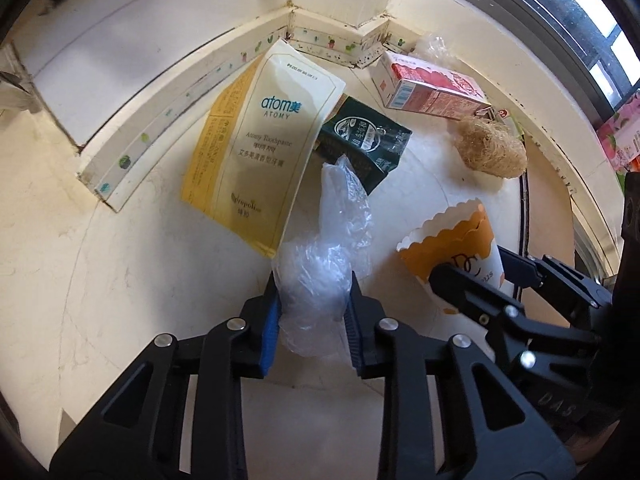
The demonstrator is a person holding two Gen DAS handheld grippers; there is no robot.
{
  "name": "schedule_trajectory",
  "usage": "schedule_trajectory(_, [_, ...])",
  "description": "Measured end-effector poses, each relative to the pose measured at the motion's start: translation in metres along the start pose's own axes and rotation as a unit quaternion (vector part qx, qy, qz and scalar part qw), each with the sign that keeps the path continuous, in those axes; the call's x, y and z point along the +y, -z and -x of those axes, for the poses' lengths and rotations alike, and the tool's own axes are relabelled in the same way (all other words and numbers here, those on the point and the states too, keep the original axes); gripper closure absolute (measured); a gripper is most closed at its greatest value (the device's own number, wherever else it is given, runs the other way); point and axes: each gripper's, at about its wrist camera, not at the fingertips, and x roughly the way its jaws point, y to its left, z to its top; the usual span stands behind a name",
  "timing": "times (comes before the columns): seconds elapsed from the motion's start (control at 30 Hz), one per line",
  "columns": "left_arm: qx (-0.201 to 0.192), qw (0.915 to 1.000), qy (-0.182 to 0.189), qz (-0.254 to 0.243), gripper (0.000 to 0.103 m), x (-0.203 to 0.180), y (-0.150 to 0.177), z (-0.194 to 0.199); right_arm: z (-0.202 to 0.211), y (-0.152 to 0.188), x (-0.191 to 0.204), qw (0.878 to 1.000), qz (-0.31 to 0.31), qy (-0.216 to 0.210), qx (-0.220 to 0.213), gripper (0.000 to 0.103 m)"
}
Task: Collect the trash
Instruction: 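Grasp the clear plastic bag with the left tool while the right tool grasps the orange paper cup, then carry plastic bag and paper cup down over the floor bin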
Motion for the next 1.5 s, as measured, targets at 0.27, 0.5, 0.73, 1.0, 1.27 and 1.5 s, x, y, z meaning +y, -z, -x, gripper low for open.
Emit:
schedule_trajectory(0.27, [-0.013,0.9996,0.022,-0.008,0.079,0.01,0.022,0.041,0.024,0.016,0.012,0.999,-0.03,-0.011,-0.015,0.048])
schedule_trajectory(0.5, [-0.036,0.9972,0.052,-0.041,0.08,0.028,0.058,0.096,0.068,0.052,0.052,0.998,-0.043,-0.002,-0.042,0.048])
schedule_trajectory(0.73, [-0.048,0.9915,0.086,-0.084,0.08,0.065,0.1,0.152,0.111,0.108,0.112,0.994,-0.073,0.02,-0.075,0.048])
schedule_trajectory(1.0, [-0.058,0.9821,0.116,-0.136,0.08,0.107,0.156,0.198,0.131,0.193,0.193,0.988,-0.115,0.05,-0.095,0.048])
schedule_trajectory(1.27, [-0.044,0.9727,0.129,-0.188,0.08,0.138,0.224,0.206,0.127,0.279,0.262,0.982,-0.151,0.072,-0.082,0.048])
schedule_trajectory(1.5, [-0.007,0.9679,0.116,-0.223,0.08,0.151,0.284,0.18,0.095,0.344,0.29,0.981,-0.169,0.086,-0.046,0.048])
